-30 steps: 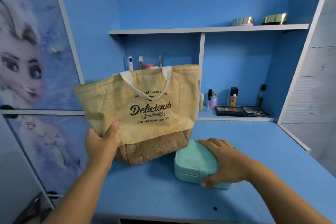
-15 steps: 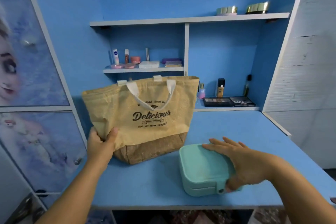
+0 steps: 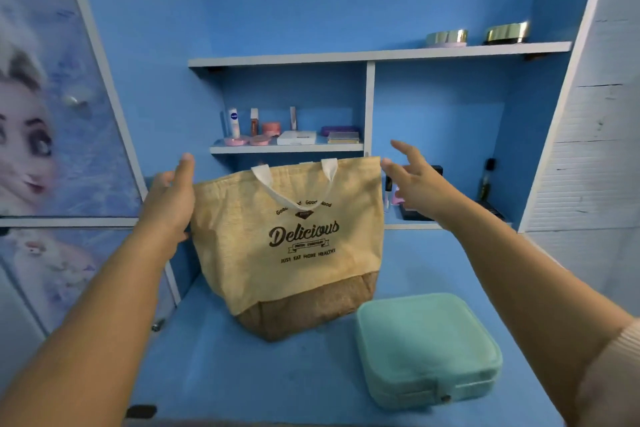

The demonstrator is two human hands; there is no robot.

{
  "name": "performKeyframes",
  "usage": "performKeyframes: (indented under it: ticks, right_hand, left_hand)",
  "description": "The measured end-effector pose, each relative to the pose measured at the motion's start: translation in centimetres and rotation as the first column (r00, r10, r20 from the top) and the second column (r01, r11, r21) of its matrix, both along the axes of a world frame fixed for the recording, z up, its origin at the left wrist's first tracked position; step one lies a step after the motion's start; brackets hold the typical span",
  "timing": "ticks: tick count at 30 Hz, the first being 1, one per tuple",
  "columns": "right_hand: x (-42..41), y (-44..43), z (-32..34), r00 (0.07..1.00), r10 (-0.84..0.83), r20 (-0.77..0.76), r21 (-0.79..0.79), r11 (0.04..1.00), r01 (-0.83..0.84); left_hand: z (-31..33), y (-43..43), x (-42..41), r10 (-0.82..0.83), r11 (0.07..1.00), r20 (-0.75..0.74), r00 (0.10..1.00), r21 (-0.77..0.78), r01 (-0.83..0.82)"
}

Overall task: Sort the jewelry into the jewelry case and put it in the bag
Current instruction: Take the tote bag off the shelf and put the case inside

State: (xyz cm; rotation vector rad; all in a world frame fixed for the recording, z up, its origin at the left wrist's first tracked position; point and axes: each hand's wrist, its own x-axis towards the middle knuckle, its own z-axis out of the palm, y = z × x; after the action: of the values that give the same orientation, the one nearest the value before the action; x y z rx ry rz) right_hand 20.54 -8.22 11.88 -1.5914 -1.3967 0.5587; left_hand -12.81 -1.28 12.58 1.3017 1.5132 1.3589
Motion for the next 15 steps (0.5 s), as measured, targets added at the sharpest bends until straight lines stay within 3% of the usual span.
performKeyframes:
  ticks: [3,7,10,15]
  right_hand:
    - [-0.8,2.3,0.8,0.999,-0.004,0.041,-0.025,1.000,0.005]
    - [-1.4,3.8,0.9,0.981,-0.140,-0.132,-0.061,0.989,0.133]
    - [-1.6,3.6,1.7,0.962,-0.173,-0.210,-0.101,0.983,0.155]
    - [-1.1,1.9,2.8,0.974,-0.155,-0.167,-0.053,0.988,0.148]
  left_hand:
    - [1.2,0.2,0.3,-0.029,0.990,-0.015,0.999,-0.137,0.027]
    - [0.6,-0.2,0.2,0.019,0.990,-0.037,0.999,-0.136,-0.024]
    - [0.3,-0.7,-0.3,0.072,0.995,-0.103,0.992,-0.068,-0.079]
    - [1.3,-3.0,-0.2,0.111,0.982,-0.281,0.953,0.177,-0.062]
